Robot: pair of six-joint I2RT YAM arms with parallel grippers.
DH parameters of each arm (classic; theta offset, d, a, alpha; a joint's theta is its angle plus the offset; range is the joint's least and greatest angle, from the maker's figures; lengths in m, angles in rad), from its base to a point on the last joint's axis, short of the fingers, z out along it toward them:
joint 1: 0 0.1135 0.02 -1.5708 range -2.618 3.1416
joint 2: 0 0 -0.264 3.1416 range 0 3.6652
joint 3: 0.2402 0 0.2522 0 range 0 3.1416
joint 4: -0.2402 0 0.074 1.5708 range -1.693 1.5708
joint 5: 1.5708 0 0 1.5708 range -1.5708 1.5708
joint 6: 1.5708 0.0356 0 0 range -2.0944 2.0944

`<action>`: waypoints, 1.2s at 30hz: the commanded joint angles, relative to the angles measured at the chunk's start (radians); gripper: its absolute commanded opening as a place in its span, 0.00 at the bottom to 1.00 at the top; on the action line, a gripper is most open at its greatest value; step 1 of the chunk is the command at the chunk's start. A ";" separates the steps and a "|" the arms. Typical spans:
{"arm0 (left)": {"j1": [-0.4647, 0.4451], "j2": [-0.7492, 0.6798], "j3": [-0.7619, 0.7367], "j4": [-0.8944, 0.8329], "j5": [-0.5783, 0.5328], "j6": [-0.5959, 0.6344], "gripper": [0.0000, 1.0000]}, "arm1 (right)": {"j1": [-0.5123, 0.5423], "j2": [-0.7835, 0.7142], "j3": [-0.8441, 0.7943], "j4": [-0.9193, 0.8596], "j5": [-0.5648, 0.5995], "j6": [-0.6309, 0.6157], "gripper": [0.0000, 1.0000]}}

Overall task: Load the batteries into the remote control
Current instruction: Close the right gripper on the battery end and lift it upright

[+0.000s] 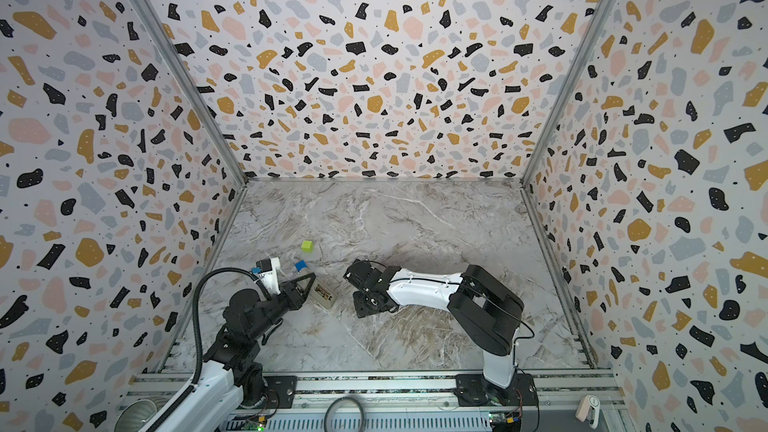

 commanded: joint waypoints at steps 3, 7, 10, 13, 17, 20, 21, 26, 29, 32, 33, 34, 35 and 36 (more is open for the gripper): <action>-0.004 0.007 -0.019 0.051 -0.009 0.013 0.00 | 0.015 0.024 0.042 -0.014 0.029 -0.019 0.46; -0.005 0.011 -0.018 0.052 -0.013 0.017 0.00 | 0.023 0.041 0.037 -0.019 0.028 -0.026 0.45; -0.005 0.014 -0.017 0.052 -0.016 0.018 0.00 | 0.030 0.051 0.035 -0.025 0.033 -0.035 0.44; -0.005 0.020 -0.017 0.051 -0.017 0.021 0.00 | 0.033 0.060 0.034 -0.046 0.049 -0.051 0.42; -0.005 0.028 -0.016 0.051 -0.019 0.021 0.00 | 0.044 0.064 0.026 -0.076 0.073 -0.069 0.39; -0.005 0.038 -0.015 0.055 -0.022 0.020 0.00 | 0.053 0.062 0.019 -0.101 0.098 -0.089 0.37; -0.005 0.040 -0.015 0.057 -0.023 0.021 0.00 | 0.055 0.060 0.015 -0.106 0.106 -0.097 0.36; -0.005 0.065 -0.011 0.041 -0.031 0.034 0.00 | 0.060 0.031 -0.030 -0.112 0.125 -0.129 0.23; -0.005 0.074 -0.002 0.015 -0.041 0.050 0.00 | 0.061 0.011 -0.061 -0.106 0.128 -0.146 0.11; -0.005 0.080 0.001 0.008 -0.048 0.048 0.00 | 0.060 -0.008 -0.081 -0.093 0.121 -0.183 0.06; -0.005 0.082 0.002 0.009 -0.047 0.044 0.00 | 0.059 -0.013 -0.084 -0.089 0.117 -0.199 0.06; -0.004 0.087 0.003 0.011 -0.040 0.040 0.00 | 0.061 -0.018 -0.088 -0.084 0.111 -0.221 0.05; -0.005 0.093 0.006 0.016 -0.027 0.036 0.00 | 0.060 -0.026 -0.091 -0.073 0.095 -0.250 0.04; -0.004 0.102 0.009 0.024 -0.013 0.031 0.00 | 0.060 -0.032 -0.093 -0.065 0.082 -0.277 0.04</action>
